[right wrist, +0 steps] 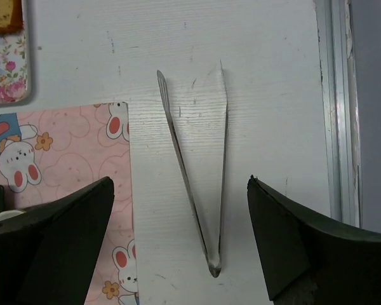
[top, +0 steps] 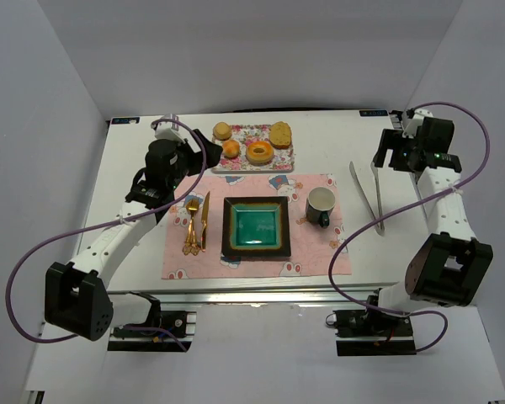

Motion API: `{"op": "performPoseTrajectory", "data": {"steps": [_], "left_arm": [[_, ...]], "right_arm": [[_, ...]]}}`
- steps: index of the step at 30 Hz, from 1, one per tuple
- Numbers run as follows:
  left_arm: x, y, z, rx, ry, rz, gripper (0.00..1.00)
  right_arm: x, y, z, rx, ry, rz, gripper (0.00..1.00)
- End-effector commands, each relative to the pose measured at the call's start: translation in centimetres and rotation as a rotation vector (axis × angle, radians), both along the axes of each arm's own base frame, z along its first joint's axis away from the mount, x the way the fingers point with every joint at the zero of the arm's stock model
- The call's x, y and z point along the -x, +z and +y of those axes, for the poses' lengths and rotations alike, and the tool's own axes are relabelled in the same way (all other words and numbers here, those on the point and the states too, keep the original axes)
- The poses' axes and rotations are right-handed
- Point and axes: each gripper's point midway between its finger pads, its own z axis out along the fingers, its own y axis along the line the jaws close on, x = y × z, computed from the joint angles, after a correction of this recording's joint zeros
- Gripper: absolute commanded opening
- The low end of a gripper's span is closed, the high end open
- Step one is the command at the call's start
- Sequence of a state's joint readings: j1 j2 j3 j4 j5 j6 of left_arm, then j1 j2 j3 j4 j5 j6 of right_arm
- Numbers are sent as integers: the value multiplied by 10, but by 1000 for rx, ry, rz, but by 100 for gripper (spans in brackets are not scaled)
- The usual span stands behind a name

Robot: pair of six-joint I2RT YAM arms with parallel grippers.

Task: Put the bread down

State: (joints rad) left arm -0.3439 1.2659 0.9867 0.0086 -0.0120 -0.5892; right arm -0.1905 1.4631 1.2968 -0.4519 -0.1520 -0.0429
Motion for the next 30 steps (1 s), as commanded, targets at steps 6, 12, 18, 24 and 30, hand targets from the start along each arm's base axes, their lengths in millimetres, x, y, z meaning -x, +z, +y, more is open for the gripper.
{"op": "performPoseTrajectory", "data": {"steps": [6, 12, 18, 24, 30], "left_arm": [[6, 10, 11, 7, 28, -34, 93], [3, 6, 12, 29, 27, -28, 0], [4, 2, 16, 29, 44, -12, 73], [7, -11, 16, 34, 41, 15, 81], [6, -16, 16, 22, 45, 27, 81]], "right_arm": [[35, -8, 33, 86, 417, -44, 73], [48, -13, 50, 64, 520, -93, 0], [54, -66, 25, 172, 452, 19, 89], [57, -106, 0, 290, 368, 55, 89], [48, -137, -20, 311, 248, 116, 86]]}}
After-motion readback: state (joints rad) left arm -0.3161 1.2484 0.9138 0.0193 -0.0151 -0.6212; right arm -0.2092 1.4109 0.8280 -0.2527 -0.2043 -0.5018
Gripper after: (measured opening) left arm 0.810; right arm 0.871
